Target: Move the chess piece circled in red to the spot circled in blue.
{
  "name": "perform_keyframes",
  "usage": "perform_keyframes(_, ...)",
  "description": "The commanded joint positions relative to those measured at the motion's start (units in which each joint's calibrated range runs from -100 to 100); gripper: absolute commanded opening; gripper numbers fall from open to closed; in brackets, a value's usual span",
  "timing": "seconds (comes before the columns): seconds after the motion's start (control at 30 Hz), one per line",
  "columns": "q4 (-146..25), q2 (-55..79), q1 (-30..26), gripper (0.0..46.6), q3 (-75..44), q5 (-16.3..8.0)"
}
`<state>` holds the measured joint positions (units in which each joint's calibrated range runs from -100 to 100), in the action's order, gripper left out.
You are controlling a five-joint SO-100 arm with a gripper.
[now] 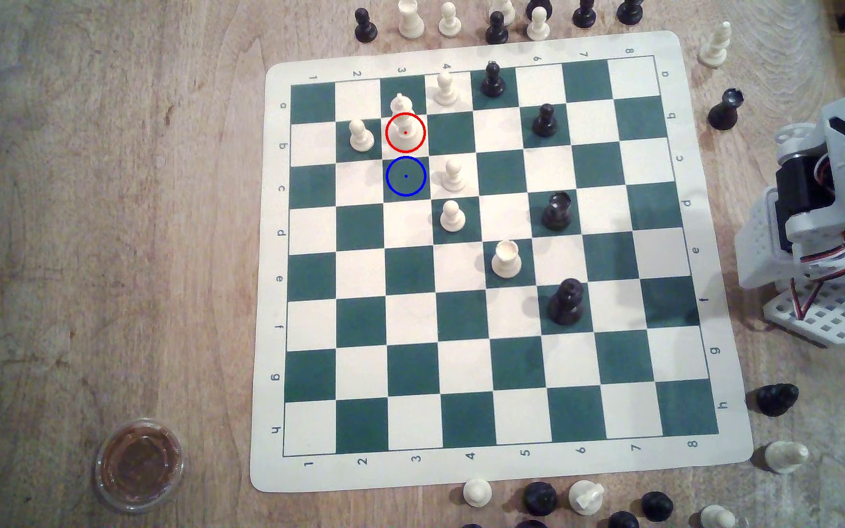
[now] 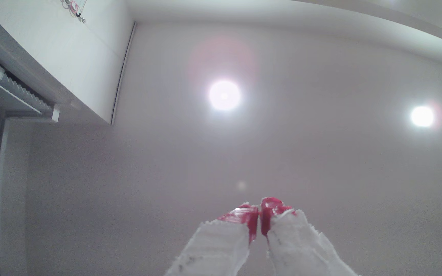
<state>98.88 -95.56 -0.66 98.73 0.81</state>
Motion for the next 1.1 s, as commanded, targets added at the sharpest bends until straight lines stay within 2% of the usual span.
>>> perform_keyframes(0.0,-9.3,-0.3,4.1,0.2,-1.1,0.3)
perform_keyframes(0.2,-48.5,-0.3,8.2,0.2,-13.5,0.3)
perform_keyframes(0.23,-62.4,-0.3,8.4,0.2,-17.5,0.0)
perform_keyframes(0.33,-80.8,-0.3,10.2,0.2,-23.1,0.0)
perform_keyframes(0.37,-89.9,-0.3,12.4,0.2,-25.8,-0.1)
perform_keyframes(0.53,-104.9,3.2,18.3,0.2,-31.5,-0.1)
perform_keyframes(0.8,-117.6,21.2,18.5,0.2,-46.0,-0.1)
perform_keyframes(0.9,-127.1,26.7,19.3,4.1,-50.9,-0.2)
perform_keyframes(0.93,-127.1,28.1,19.1,3.4,-51.4,-0.2)
perform_keyframes(0.97,-126.9,30.4,19.0,0.4,-52.4,-0.2)
perform_keyframes(1.07,-127.0,35.5,18.9,0.2,-54.2,-1.9)
